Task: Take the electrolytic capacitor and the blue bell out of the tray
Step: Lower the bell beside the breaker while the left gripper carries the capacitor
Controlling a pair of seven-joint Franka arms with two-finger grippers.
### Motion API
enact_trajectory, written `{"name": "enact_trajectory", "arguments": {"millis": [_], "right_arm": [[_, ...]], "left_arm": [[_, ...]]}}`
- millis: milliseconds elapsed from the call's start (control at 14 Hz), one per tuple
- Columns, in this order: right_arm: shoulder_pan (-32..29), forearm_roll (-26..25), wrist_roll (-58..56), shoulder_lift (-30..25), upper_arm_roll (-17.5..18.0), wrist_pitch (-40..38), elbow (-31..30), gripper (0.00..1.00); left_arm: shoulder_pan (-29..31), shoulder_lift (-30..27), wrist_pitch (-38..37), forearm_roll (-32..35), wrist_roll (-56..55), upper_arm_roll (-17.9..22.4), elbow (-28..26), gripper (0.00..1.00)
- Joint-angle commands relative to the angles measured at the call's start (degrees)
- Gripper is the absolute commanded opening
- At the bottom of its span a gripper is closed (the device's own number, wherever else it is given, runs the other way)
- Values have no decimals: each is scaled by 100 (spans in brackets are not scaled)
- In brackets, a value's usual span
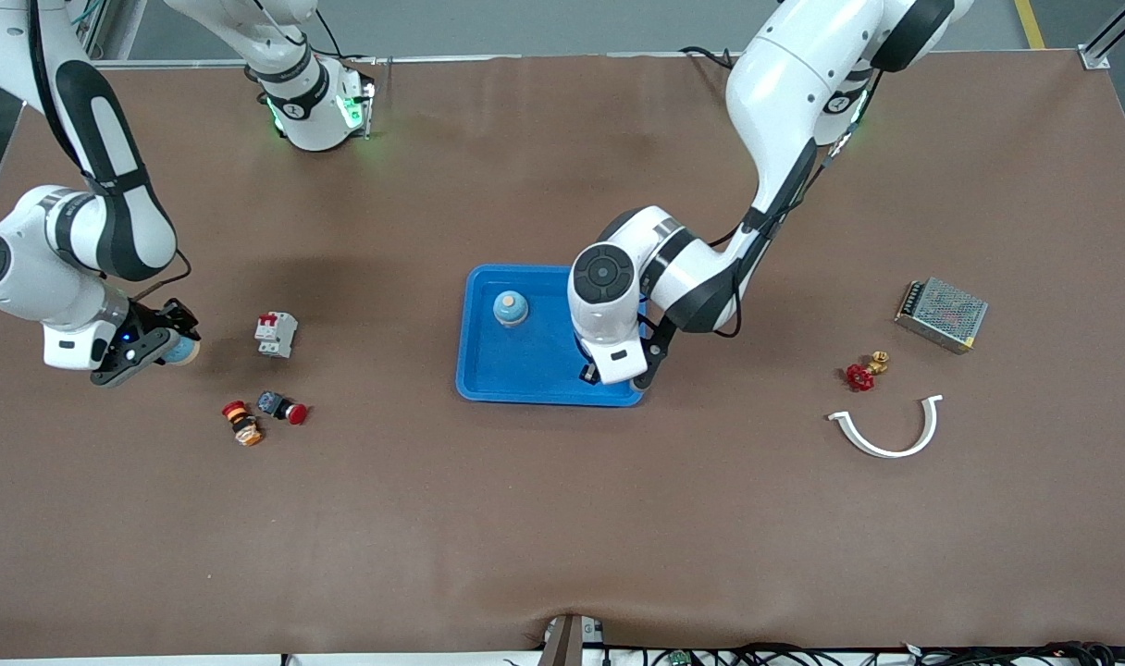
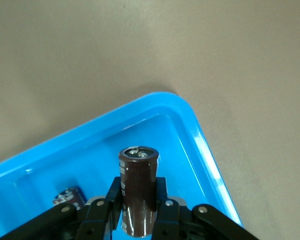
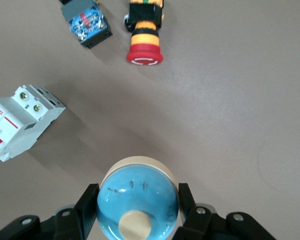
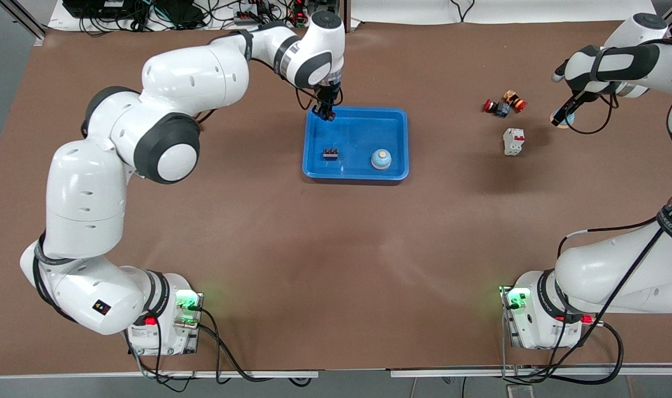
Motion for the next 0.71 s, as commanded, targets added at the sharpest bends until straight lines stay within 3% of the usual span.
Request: {"name": "enact_trajectory", "arguments": {"millis": [0,285,641], "right_arm": [[-167,-55,-202,19,121,213,-125,33],[-237,-46,-326,142,121,547,-265,33],[-228,-46,-326,177,130,1424,-818,33]], "left_arm": [[184,-411,-433,7,586,-35,-135,0],[430,-710,-733,-178,1342,-35,-433,0],[781,-1622,-663,-178,2834,-44,-1583,0]]}}
